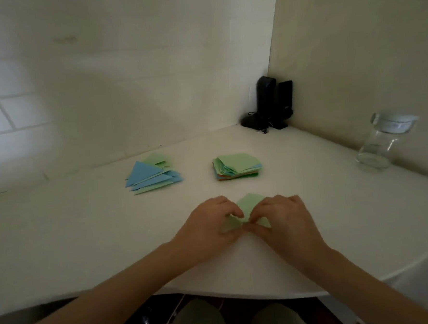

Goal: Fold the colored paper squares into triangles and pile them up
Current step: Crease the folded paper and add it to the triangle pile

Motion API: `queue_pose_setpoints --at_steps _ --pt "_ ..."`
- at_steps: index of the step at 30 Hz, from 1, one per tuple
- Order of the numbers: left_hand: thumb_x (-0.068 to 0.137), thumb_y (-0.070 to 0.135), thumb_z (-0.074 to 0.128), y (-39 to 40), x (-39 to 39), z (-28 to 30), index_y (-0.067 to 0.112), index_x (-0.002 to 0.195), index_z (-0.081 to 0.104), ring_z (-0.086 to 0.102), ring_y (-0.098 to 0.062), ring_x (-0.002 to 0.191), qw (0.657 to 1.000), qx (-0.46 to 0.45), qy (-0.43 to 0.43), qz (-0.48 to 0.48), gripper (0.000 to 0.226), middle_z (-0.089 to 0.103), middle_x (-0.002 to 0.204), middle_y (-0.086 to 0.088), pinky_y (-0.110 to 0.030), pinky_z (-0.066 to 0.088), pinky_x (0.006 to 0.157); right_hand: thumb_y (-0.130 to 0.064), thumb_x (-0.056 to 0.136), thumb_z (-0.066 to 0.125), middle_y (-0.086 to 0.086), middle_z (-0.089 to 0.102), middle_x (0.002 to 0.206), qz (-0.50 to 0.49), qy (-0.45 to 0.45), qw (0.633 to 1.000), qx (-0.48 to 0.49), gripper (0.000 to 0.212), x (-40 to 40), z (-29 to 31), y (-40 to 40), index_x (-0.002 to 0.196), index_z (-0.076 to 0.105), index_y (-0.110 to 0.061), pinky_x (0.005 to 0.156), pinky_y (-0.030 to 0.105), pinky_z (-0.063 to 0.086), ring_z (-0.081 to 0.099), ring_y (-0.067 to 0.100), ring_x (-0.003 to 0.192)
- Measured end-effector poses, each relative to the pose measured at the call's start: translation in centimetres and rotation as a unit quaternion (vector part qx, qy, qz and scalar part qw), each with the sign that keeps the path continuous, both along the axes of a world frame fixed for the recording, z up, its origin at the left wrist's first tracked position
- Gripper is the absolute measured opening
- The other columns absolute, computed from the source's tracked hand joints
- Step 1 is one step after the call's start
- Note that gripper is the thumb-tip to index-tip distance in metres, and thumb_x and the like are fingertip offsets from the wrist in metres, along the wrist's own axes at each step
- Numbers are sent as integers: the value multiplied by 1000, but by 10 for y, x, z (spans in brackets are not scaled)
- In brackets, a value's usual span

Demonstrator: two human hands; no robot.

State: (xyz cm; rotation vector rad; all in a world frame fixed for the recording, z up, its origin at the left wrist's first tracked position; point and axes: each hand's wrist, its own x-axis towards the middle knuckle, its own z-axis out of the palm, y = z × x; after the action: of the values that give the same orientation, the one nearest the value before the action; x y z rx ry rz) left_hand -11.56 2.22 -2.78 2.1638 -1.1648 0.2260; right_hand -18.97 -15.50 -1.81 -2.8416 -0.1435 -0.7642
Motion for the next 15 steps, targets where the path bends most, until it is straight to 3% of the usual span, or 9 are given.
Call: queue_pose_setpoints --at_steps 5,11,15 --pt "77 56 51 -1 -6 -10 24 85 68 57 -7 84 998 31 9 52 37 64 89 9 -30 48 79 -64 72 40 -14 66 81 15 82 994 71 45 3 -15 -5 74 70 -31 73 34 44 60 12 79" --pt "77 52 50 -3 -11 -12 24 80 67 55 -8 85 997 -17 35 74 32 62 88 10 -29 46 80 -44 75 67 -12 65 81 48 76 979 185 21 5 -20 -9 75 71 -24 78 31 49 60 8 79" --pt "75 45 62 -9 -9 -14 25 73 64 56 -10 82 993 -41 46 96 20 62 83 9 -27 44 79 -46 74 71 -14 65 82 42 68 974 212 19 4 -22 -6 78 71 -27 78 25 48 60 5 81"
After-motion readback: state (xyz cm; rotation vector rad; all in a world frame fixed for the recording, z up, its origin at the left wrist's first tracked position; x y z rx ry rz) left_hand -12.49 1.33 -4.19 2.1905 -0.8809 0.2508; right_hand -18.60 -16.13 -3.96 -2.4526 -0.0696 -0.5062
